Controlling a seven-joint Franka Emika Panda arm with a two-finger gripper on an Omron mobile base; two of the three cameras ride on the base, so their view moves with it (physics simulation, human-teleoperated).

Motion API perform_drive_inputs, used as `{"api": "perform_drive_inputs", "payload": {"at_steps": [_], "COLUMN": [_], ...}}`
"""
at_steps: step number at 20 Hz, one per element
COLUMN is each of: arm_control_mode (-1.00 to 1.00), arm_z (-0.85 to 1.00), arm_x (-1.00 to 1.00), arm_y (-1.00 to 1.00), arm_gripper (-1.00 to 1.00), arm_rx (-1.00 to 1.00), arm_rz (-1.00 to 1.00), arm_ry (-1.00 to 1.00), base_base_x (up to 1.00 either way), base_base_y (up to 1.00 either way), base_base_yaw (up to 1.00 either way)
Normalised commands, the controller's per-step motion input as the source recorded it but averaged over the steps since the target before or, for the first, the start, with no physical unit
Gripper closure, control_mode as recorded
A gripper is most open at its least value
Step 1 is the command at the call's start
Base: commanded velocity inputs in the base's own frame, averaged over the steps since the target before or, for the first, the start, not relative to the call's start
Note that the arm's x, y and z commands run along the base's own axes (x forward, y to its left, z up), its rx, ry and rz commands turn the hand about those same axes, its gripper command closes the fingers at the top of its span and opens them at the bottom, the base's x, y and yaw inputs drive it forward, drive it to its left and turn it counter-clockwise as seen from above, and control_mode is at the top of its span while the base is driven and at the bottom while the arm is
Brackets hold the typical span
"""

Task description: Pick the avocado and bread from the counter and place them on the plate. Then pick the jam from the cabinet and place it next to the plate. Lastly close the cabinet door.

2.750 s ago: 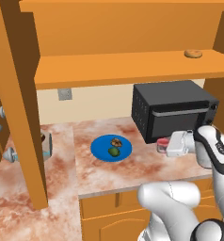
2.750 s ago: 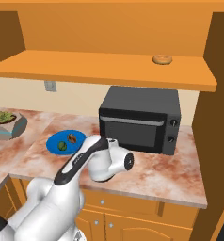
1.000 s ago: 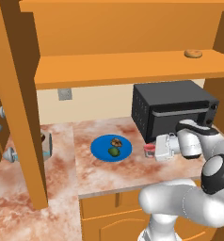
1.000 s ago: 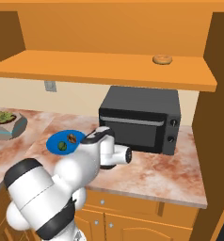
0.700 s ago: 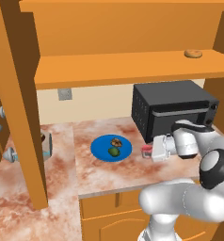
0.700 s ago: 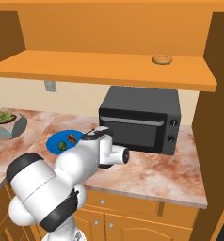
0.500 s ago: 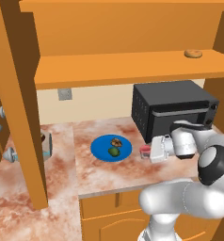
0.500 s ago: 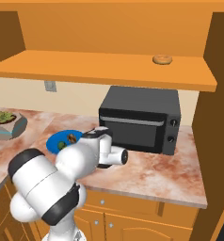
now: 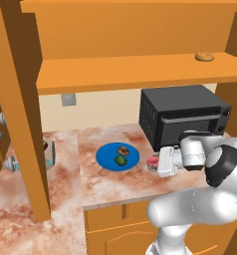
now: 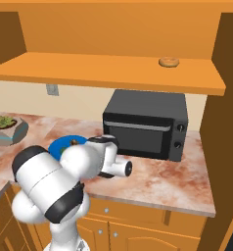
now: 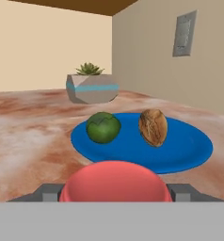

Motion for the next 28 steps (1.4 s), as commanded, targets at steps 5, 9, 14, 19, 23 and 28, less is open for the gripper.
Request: {"api": "perform_drive_inputs", "payload": {"at_steps": [5,9,14,19,23,28], "arm_control_mode": [-1.0,-1.0,-1.0,-1.0,-1.0,-1.0], "arm_z": [-0.07,-0.08,-0.16,-0.26,-0.19,-0.17], "arm_x": [0.04,0.07,0.09,0.07,0.12,0.05], "arm_y": [0.05,0.12,0.09,0.0,0.0,0.02], "arm_gripper": [1.0,1.0,1.0,1.0,1.0,-1.0], "arm_rx": [0.0,-0.02,-0.04,-0.01,0.0,-0.03], "arm_rz": [0.0,-0.01,-0.01,0.0,0.0,0.0], "arm_ry": [-0.04,-0.05,-0.04,-0.02,0.0,0.0], "base_base_x": [0.0,0.0,0.0,0.0,0.0,0.0], "base_base_y": [0.0,0.0,0.0,0.0,0.0,0.0], "base_base_yaw": [0.0,0.0,0.0,0.0,0.0,0.0]}}
